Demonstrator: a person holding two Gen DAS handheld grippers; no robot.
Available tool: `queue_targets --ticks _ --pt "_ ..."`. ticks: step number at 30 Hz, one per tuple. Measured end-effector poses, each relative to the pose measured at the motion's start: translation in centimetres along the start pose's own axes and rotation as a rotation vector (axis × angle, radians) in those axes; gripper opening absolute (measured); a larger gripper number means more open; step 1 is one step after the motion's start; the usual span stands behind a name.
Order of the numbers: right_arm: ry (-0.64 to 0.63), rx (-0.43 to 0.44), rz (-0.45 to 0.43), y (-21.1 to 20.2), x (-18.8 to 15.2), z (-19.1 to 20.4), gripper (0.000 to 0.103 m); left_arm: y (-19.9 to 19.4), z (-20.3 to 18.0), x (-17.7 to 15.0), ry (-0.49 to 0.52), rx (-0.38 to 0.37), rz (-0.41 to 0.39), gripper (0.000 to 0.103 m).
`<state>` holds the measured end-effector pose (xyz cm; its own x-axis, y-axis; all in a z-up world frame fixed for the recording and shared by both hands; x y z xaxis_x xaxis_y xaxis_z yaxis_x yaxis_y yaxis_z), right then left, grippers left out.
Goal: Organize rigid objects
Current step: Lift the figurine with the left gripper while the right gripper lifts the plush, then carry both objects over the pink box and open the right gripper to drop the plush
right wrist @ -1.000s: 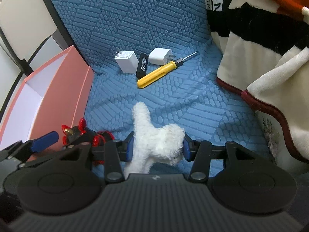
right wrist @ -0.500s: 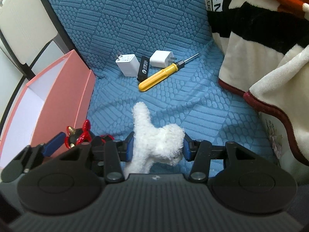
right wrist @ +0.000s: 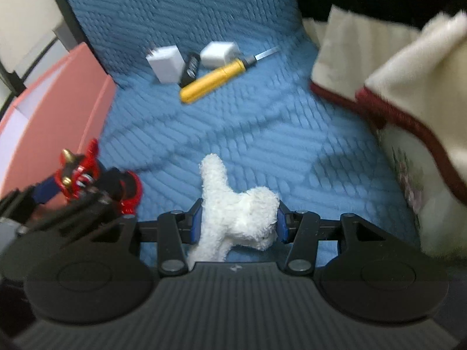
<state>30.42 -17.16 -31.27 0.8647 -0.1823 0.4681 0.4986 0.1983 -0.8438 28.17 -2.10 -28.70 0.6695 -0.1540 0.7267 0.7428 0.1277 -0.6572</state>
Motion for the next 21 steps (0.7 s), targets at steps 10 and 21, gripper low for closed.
queue_targets --ticks 10,21 --pt "-0.059 -0.021 -0.023 -1.8 0.2 1.2 0.051 -2.8 2.6 1.8 -0.224 -0.194 0.004 0.064" --pt "-0.130 0.073 -0.098 -6.8 3.6 6.3 0.051 -7.6 9.0 6.1 -0.306 -0.198 -0.061 0.064"
Point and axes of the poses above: each gripper's, at about its wrist camera, not at the fingertips, and y roughly the way its jaws point, z to its left, x to its top, the point moved 6 cm from there along y, roughly the way its jaws point, and after that the axes turned 7 degrees about y, right-handed, at the moved point
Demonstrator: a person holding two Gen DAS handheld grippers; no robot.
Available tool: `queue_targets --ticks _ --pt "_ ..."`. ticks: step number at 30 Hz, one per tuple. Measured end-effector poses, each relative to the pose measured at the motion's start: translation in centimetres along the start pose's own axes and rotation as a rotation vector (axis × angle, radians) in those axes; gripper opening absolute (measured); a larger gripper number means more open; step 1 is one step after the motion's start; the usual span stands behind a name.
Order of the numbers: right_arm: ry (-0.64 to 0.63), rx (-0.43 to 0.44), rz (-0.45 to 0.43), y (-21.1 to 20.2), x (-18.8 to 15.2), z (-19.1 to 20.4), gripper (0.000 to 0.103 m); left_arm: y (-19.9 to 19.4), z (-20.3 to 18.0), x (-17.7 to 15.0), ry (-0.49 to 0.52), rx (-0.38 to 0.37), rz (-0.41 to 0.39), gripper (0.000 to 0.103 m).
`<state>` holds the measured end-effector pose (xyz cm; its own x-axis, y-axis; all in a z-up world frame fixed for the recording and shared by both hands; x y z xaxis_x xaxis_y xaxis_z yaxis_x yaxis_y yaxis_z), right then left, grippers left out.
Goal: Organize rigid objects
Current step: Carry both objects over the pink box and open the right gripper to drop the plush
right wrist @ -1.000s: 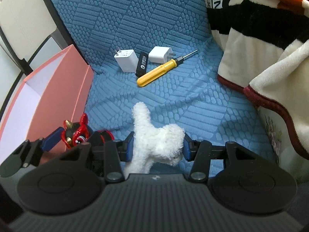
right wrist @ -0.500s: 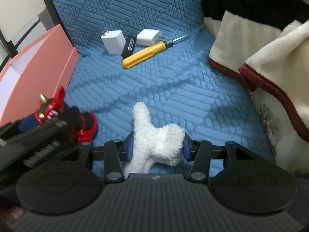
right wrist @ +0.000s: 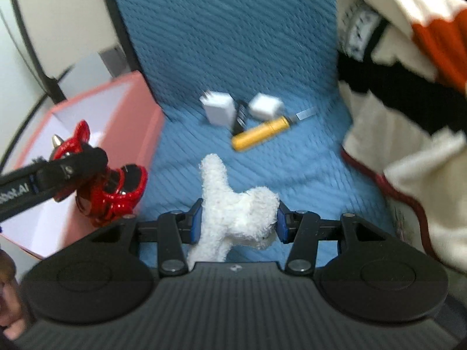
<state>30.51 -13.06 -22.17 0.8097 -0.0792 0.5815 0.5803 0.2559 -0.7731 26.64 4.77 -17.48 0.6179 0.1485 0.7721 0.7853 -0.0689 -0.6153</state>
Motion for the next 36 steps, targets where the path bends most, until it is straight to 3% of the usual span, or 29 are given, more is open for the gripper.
queue_targets --ticks 9,16,24,30,36 --pt "-0.075 0.144 -0.098 -4.0 4.9 8.3 0.051 -4.0 6.2 5.2 -0.006 0.091 -0.083 0.064" --pt "-0.164 0.222 -0.102 -4.3 5.5 15.4 0.051 -6.5 12.1 6.4 -0.034 0.164 -0.103 0.064" --pt "-0.255 0.230 0.016 0.4 1.6 21.5 0.051 -5.5 18.9 3.0 -0.093 0.214 -0.017 0.064" --pt "-0.291 0.184 0.151 5.3 -2.7 22.8 0.051 -2.8 22.7 -0.7 -0.093 0.287 0.094 0.064" --pt "-0.317 0.145 0.220 8.0 -5.3 22.8 0.052 -1.3 24.4 -3.1 -0.151 0.250 0.155 0.058"
Point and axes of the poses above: each gripper's, at about its wrist camera, not at the fingertips, and y roughly the way its jaws point, z to its left, x to its top, the point moved 6 cm from there along y, roughly the way its jaws point, and after that the axes turned 7 degrees about y, right-handed, at the moved point
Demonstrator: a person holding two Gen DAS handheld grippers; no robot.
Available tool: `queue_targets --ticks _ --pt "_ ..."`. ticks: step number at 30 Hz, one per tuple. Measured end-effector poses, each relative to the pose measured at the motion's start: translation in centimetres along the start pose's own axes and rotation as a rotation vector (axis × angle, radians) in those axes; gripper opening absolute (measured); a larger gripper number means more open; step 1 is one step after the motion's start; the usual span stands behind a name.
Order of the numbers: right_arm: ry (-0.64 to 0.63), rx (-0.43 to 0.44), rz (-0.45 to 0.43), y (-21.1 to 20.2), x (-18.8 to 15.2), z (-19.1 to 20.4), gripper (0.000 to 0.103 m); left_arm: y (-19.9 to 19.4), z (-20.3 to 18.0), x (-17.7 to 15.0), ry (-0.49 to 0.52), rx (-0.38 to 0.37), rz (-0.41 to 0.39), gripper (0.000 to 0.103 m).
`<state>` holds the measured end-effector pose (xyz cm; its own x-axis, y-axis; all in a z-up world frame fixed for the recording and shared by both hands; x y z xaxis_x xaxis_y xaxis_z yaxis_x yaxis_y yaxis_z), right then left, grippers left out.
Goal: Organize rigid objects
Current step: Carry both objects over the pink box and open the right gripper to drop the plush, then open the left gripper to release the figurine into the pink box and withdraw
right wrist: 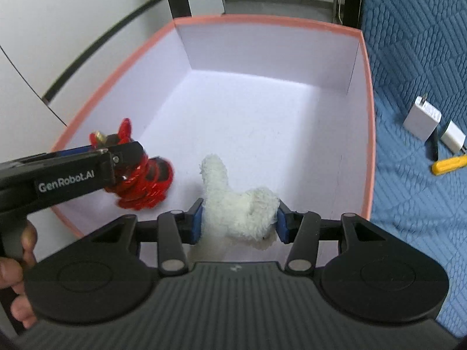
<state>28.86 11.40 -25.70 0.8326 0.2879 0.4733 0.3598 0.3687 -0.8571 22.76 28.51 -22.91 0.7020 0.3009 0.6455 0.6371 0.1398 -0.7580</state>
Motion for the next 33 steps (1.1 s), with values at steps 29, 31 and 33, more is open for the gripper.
queue_targets --ticks 29,31,33 --pt "0.083 -0.069 -0.311 -14.4 -0.3 -9.6 0.068 -9.8 -14.1 1.6 0.110 -0.141 -0.236 0.059" --pt "0.097 -0.088 -0.316 -14.9 -1.1 -11.0 0.068 -9.8 -15.7 1.2 0.121 -0.163 -0.236 0.059" --pt "0.122 -0.108 -0.315 -15.2 -1.9 -12.6 0.068 -9.7 -17.3 0.7 0.143 -0.177 -0.236 0.061"
Point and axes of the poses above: each gripper's, at about its wrist camera, not at the fingertips, and y roughly the way its jaws point, z to its left, x to its top, the point moved 6 cm from there along y, roughly the way its jaws point, and after that the axes turned 7 degrees about y, right-handed, at the moved point
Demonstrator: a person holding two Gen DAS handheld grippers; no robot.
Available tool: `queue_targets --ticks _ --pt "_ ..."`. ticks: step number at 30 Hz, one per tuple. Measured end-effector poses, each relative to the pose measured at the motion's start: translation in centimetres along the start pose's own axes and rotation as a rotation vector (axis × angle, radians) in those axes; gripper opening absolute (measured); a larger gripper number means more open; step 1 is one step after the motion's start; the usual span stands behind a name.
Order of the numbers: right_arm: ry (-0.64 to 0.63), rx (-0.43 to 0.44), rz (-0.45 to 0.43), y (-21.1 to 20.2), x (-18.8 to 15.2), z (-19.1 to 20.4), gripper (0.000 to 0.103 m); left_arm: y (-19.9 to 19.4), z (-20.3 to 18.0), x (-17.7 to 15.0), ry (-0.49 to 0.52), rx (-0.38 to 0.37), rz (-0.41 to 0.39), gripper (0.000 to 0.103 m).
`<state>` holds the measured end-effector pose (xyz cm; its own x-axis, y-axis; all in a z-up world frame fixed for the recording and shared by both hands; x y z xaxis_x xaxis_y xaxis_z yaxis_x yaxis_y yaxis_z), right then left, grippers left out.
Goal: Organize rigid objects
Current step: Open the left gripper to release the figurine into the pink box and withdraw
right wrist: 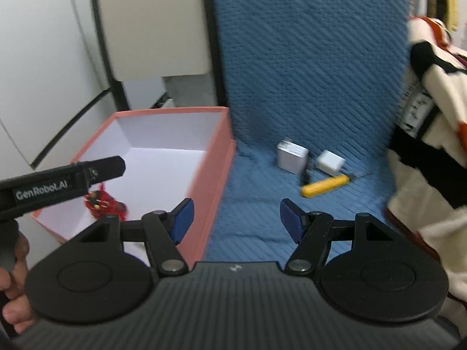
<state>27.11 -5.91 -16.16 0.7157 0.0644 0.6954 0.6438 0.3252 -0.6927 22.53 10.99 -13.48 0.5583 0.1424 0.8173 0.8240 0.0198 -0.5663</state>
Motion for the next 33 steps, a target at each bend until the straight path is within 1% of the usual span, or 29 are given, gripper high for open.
queue_targets --ticks 1,2,5,8,11,17,25,29,33 --pt "0.011 -0.008 0.000 -0.2 -0.3 -0.8 0.068 0.1 -0.8 -0.2 0.009 -0.014 -0.005 0.066" --pt "0.023 -0.017 0.000 -0.3 -0.7 -1.7 0.068 0.2 -1.7 -0.4 0.015 -0.031 -0.009 0.068" --pt "0.054 -0.041 -0.001 -0.7 -1.5 -3.9 0.068 0.5 -4.3 -0.9 0.043 -0.067 -0.004 0.068" --pt "0.085 -0.056 -0.002 -1.2 -2.3 -5.9 0.068 1.0 -6.5 -1.6 0.076 -0.080 0.004 0.068" --pt "0.089 -0.075 -0.008 -1.6 -3.0 -7.5 0.068 1.4 -8.3 -2.6 0.088 -0.087 0.021 0.068" --pt "0.094 -0.104 -0.009 -1.9 -4.4 -10.0 0.068 2.0 -10.1 -4.4 0.088 -0.093 0.054 0.068" --pt "0.101 -0.115 0.000 -1.7 -6.6 -12.1 0.068 2.7 -12.7 -6.8 0.149 -0.088 0.083 0.068" --pt "0.094 -0.086 -0.024 -1.1 -6.2 -11.9 0.068 4.7 -13.0 -6.9 0.145 -0.081 0.092 0.068" --pt "0.099 -0.088 -0.020 0.3 -5.6 -12.0 0.068 7.8 -12.8 -6.2 0.134 -0.078 0.089 0.068"
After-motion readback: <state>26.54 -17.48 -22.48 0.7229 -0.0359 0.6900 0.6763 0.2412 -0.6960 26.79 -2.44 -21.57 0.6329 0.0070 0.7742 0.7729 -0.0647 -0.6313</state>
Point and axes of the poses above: each gripper's, at about its wrist camera, not at the fingertips, and y roughly the way its jaws point, z to its left, x to its top, the point moved 6 cm from there along y, roughly the way its jaws point, and after that the axes turned 7 degrees about y, right-handed, at the moved point
